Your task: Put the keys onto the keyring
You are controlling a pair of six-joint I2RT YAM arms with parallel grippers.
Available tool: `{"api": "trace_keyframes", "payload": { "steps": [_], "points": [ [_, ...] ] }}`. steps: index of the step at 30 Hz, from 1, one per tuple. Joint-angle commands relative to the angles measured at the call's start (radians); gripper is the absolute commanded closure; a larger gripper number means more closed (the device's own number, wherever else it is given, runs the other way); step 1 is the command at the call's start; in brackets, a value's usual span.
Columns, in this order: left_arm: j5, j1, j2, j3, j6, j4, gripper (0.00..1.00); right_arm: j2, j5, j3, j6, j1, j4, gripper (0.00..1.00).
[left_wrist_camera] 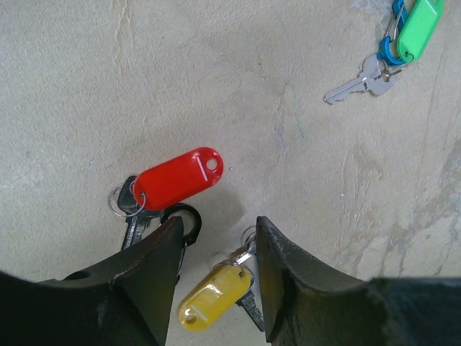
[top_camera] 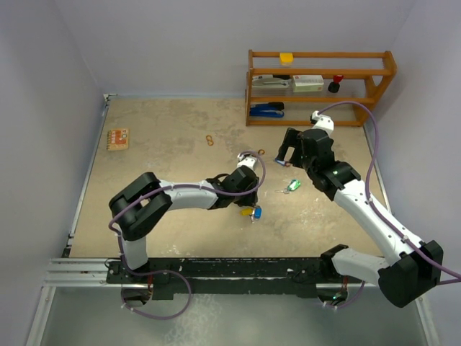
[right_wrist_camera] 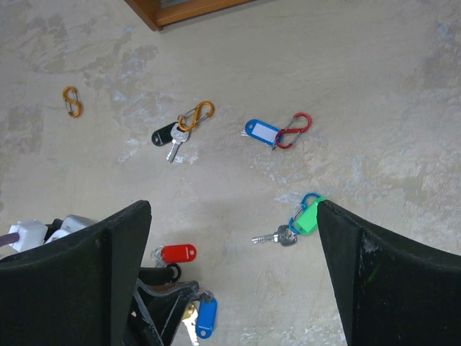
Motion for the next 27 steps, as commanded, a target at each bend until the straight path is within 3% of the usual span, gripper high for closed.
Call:
{"api": "trace_keyframes", "payload": {
  "steps": [1, 15, 27],
  "points": [
    [-0.043, -0.006, -0.023, -0.031, -0.014, -0.015, 0.57, -0.024, 0.026, -0.003, 0.010, -0.002, 0.002, 0.00],
    [-0.114, 0.013, -0.100, -0.125, -0.025, -0.057, 0.57, -0.027, 0.026, -0.007, 0.010, -0.002, 0.000, 0.00],
    [-0.115, 0.117, -0.155, -0.208, 0.005, -0.063, 0.57, -0.024, 0.019, -0.009, 0.009, -0.002, 0.004, 0.00]
  ]
}}
